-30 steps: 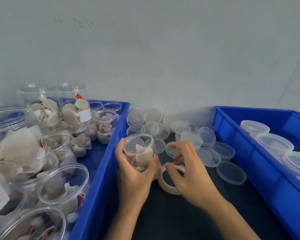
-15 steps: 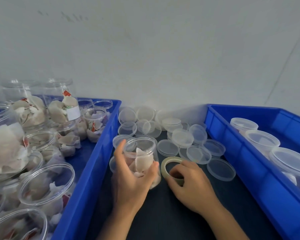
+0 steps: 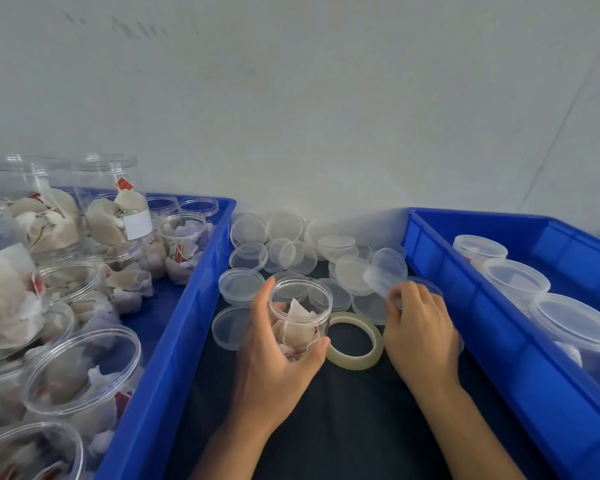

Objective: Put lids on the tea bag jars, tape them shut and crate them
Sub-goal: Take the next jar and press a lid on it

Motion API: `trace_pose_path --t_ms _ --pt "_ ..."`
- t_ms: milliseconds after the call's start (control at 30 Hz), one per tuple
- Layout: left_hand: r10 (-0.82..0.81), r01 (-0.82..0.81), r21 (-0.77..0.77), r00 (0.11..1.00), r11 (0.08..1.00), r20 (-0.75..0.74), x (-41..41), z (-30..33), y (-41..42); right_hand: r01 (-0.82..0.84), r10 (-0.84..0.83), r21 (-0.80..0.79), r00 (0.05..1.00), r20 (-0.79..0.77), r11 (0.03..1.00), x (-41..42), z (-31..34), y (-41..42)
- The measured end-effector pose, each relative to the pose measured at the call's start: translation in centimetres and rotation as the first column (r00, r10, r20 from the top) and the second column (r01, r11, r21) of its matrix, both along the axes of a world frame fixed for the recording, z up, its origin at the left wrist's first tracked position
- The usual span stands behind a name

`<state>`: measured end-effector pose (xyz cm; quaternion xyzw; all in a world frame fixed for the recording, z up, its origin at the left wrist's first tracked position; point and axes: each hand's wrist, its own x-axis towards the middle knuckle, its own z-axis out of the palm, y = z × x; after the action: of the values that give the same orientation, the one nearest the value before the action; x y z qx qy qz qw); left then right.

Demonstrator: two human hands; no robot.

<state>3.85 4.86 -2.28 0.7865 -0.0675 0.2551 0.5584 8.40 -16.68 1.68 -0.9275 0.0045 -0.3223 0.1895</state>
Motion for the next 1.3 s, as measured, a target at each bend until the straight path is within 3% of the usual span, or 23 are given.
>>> trace_pose_path --t_ms 100,167,267,333,433,600,700,833,1033,1167,1300 --pt "-0.002 0.002 -0.014 1.000 1.000 -0.006 0.1 0.0 0.0 -0.174 0.134 0.210 0.973 0.190 0.962 -1.1 2.0 1.5" --pt "0.003 -0.003 -0.023 1.000 1.000 0.000 0.1 0.0 0.0 -0.333 0.241 0.424 0.936 0.257 0.842 -1.9 3.3 2.8" --pt "0.006 -0.005 -0.028 1.000 1.000 0.018 0.1 0.2 -0.2 -0.448 0.381 0.668 0.888 0.257 0.594 -2.6 4.9 4.3" --pt "0.000 0.001 -0.028 1.000 1.000 0.025 0.0 0.3 -0.3 -0.420 0.476 0.736 0.866 0.151 0.531 -2.6 5.3 5.0" --pt "-0.014 0.015 -0.027 0.999 1.000 0.038 -0.1 0.5 -0.3 -0.320 0.501 0.712 0.864 -0.052 0.625 -2.4 4.7 6.1" --pt "-0.007 0.007 -0.001 0.999 1.000 0.047 -0.1 0.7 -0.4 -0.298 0.405 0.586 0.913 -0.057 0.754 -1.6 4.3 6.9" --pt "-0.003 0.002 0.019 0.998 1.000 0.060 -0.1 0.6 -0.3 -0.304 0.421 0.658 0.907 -0.022 0.689 -1.0 4.1 7.1" --pt "-0.004 0.003 0.009 0.999 1.000 0.054 -0.3 0.4 -0.3 -0.343 0.447 0.782 0.890 0.092 0.521 -1.1 3.1 7.5" --pt "0.047 -0.047 0.000 0.998 0.999 0.036 -0.9 0.9 -0.3 -0.545 0.611 0.741 0.756 0.233 0.391 -2.1 1.5 8.0" --pt "0.063 -0.063 -0.009 0.998 0.998 -0.001 -1.3 1.3 -0.3 -0.582 0.708 0.718 0.684 0.176 0.383 -2.4 0.4 8.1" --pt "0.051 -0.051 0.003 0.998 0.999 -0.028 -1.5 1.5 -0.2 -0.587 0.650 0.665 0.734 0.197 0.461 -2.5 0.4 8.4"
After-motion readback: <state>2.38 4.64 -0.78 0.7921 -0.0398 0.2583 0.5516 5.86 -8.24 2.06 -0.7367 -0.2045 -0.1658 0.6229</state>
